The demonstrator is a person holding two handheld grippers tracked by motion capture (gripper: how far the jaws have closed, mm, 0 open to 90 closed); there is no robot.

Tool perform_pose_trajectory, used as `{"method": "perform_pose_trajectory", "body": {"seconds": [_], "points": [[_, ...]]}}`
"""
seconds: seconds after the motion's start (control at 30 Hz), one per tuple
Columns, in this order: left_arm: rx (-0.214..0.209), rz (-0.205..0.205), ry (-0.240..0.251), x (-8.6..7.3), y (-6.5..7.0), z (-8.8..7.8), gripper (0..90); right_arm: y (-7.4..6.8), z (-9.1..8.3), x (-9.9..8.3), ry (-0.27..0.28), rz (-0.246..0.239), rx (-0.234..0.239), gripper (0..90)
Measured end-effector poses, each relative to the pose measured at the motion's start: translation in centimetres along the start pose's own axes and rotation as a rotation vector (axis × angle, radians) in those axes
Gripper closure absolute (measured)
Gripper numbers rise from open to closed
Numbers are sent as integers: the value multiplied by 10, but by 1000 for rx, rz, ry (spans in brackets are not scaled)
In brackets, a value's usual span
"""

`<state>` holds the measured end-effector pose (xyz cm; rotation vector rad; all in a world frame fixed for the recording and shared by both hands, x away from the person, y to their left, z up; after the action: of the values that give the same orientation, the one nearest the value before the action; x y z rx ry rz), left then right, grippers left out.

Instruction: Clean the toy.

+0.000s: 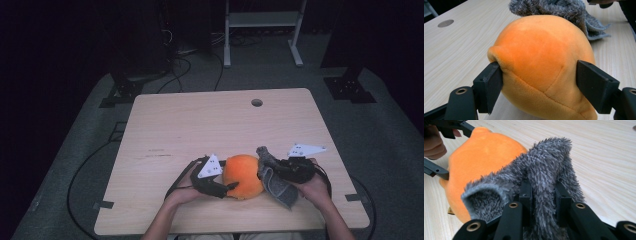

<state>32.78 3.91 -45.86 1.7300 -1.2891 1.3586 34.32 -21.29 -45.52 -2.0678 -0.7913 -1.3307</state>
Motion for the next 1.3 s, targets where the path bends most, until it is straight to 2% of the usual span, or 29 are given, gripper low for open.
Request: {"method": "perform_pose_trajectory", "body": {"seconds": [0.07,0.1,0.2,0.27,0.3,0.37,0.43,0.53,0.6,0.7,0.8,0.87,0.93,1.0,1.1,1.13,1.23,1.27,1.3], "points": [[-4,16,-4,1,1,0,234,-3,-4,6,26,9,11,724],[-7,18,0,1,1,1,235,-8,-6,12,56,16,36,725],[-14,32,-2,2,3,1,240,-33,-7,32,109,-23,110,724],[-19,39,-4,3,5,1,251,-45,-1,36,97,-45,124,722],[-19,40,-3,3,5,1,258,-49,5,36,71,-62,120,720],[-22,41,-5,3,6,0,267,-49,13,33,50,-78,104,719],[-22,35,0,3,6,0,274,-43,16,30,49,-64,90,720],[-27,33,5,2,6,-1,275,-28,12,23,48,-32,55,719],[-35,18,19,3,6,-1,275,-18,8,18,41,-4,35,721],[-33,30,17,3,7,-1,276,-7,4,13,20,9,-9,726],[-34,57,7,5,9,0,277,-13,-1,19,36,-1,5,728],[-32,69,-3,6,10,1,277,-24,-1,26,55,-17,44,728],[-33,87,-17,7,11,2,276,-37,3,32,61,-49,79,727],[-32,89,-21,7,12,1,275,-46,8,35,47,-95,81,725],[-45,64,-9,7,10,-1,260,-47,12,30,20,-128,60,726],[-45,46,-9,7,7,-2,228,-45,13,27,19,-133,61,726],[-39,-48,-44,6,-1,-3,134,-39,9,23,31,-116,53,727],[-49,-71,-36,5,-1,-2,142,-37,7,22,35,-103,57,726],[-71,-77,-20,4,0,-1,181,-35,6,21,40,-95,63,726]]}}
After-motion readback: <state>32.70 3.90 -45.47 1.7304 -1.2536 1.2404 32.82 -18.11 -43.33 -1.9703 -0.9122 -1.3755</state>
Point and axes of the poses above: each handheld gripper's, and its own axes: z roughly forward along the jaws, x roughly out of its top, y roughly to its right, the point moved 4 cm from there along z, roughly forward along the jaws, and after that the axes turned 12 degrees about y, right-handed, at the moved point
